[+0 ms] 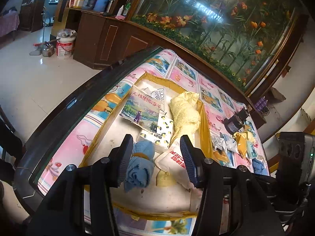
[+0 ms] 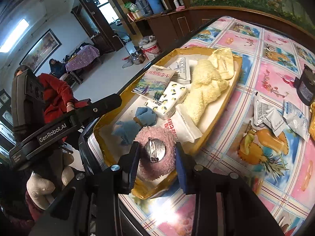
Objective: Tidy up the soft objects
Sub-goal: 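Lower the pink fluffy pouch into the box and open the right gripper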
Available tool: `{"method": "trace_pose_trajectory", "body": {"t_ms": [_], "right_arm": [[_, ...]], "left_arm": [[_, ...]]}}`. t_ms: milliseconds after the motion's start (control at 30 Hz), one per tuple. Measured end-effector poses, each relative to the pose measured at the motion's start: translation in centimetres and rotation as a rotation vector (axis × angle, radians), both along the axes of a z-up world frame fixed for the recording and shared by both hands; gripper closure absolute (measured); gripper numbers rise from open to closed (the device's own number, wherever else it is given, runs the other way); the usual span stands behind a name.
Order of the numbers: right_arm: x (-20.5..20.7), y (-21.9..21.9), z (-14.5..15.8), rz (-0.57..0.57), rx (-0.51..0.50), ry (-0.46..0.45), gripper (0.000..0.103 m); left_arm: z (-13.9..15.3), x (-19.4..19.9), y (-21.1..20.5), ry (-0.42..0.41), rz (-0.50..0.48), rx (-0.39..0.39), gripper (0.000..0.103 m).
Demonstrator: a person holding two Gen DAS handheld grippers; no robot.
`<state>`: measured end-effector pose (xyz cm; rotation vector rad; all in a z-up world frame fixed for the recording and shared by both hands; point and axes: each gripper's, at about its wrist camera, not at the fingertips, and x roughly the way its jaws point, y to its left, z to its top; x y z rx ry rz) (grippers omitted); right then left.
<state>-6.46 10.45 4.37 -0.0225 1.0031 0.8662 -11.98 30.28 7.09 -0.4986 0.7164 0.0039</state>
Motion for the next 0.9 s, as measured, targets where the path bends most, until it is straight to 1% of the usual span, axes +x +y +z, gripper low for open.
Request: {"method": "trace_pose_trajectory", "body": {"t_ms": [133,367,433,600,733,800,900], "right_arm": [[0.1,1.1,-0.6,0.007,-0.007,0.011,0.066],[0.4,0.7,-1.2,-0.017,0.003,0.031,0.063],[0.4,0.6,-1.2,-0.019,0.012,0.029,0.058],[0.2,0.0,-0.6,-0.025,0.043,0.018,0.054],[0.1,-2.3,0.0,-0.069,0.097,0.008,0.053],[0.2,-4.5,0.3,-0.105,0.131,0.005,0.053],[0.6,-8.7,0.5,-0.184,0.152,-0.009,0.053]], "left_arm": [[0.2,-0.3,0.1,-0.007,0.001,-0.001,0.053],[0.1,-0.5,0.2,-0.004,-0.003,-0.010,0.053],[0.1,-0.5,0.1,0.000,-0.007,-0.012,0.053],[0.2,-0.5,-0.7,0.000,-0.017,-0.017,0.053],[0.4,-0.5,-1.4,-0.002,-0.032,-0.022,0.053],[0.6,-0.5,-2.1,-0.003,-0.050,-0.016,0.053],[1.0,-0.4,-3.5,-0.010,-0.087,-0.002,0.053]]}}
